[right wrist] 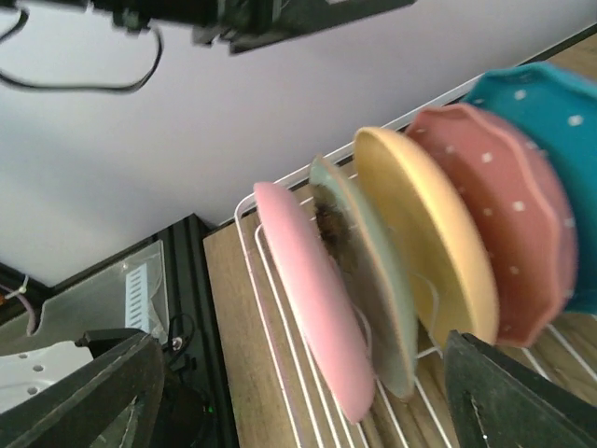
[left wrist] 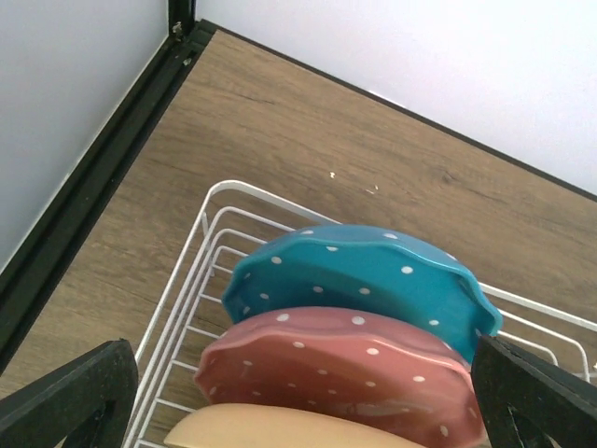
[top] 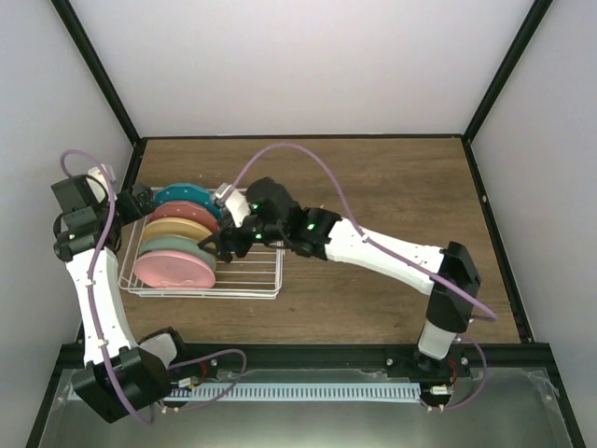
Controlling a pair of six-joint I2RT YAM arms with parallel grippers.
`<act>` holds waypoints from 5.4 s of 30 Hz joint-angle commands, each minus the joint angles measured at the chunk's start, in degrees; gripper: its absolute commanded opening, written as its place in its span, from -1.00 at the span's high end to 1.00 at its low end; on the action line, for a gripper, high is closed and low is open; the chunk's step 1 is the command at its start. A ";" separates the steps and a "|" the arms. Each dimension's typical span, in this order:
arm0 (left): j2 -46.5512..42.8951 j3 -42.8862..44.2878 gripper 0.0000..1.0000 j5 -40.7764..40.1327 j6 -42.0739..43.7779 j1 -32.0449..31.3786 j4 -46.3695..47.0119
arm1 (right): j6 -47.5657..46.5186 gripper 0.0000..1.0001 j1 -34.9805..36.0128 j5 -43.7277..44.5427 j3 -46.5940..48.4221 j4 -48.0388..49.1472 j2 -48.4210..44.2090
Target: Unload the plates from the dish rack
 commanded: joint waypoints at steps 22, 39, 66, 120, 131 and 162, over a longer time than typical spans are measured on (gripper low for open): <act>2.22 -3.24 -1.00 8.34 3.41 2.53 4.15 | -19.55 -0.04 9.34 6.23 0.52 7.66 10.86; 1.68 -4.31 -1.00 9.44 3.61 2.58 2.65 | -21.32 -0.05 9.34 7.94 6.49 9.27 18.31; 0.37 -1.50 -1.00 11.17 -0.72 2.59 0.82 | -22.07 0.87 9.88 23.60 5.14 13.41 14.33; 1.50 6.78 -1.00 16.66 -8.06 2.50 3.39 | 16.53 0.99 -76.00 7.72 -17.79 -9.73 -13.70; 1.08 6.40 -1.00 16.97 -7.99 2.30 3.49 | 16.81 0.99 -83.99 4.76 -23.59 -5.15 -5.76; -2.40 5.15 -1.00 14.34 -8.97 2.27 1.75 | 9.77 -0.41 -83.32 10.14 -25.19 -7.28 -11.16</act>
